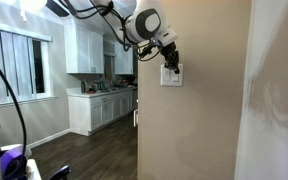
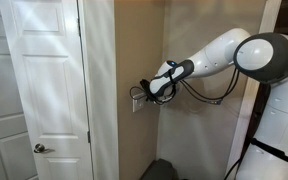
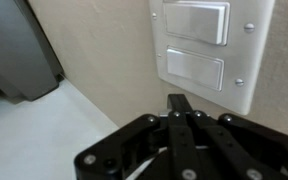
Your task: Turn on the right light switch
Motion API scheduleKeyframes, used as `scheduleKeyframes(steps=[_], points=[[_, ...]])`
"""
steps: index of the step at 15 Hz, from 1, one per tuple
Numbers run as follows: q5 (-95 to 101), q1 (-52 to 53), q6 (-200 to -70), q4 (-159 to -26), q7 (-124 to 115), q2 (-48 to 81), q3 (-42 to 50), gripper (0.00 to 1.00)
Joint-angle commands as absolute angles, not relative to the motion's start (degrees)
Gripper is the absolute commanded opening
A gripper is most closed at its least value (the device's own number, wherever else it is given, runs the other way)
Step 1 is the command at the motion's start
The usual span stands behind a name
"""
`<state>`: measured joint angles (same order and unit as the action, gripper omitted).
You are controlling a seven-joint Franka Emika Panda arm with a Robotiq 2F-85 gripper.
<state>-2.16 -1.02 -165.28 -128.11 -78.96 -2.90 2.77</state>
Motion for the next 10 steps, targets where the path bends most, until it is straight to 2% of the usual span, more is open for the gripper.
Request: scheduleKeyframes(steps=[1,10], points=[[-1.8,-1.0,-162.1,-130.8,-80.4,-6.5,2.5,0.00],[-1.5,-1.2,-159.8,-131.4,-80.8,-8.0,2.2,0.00]])
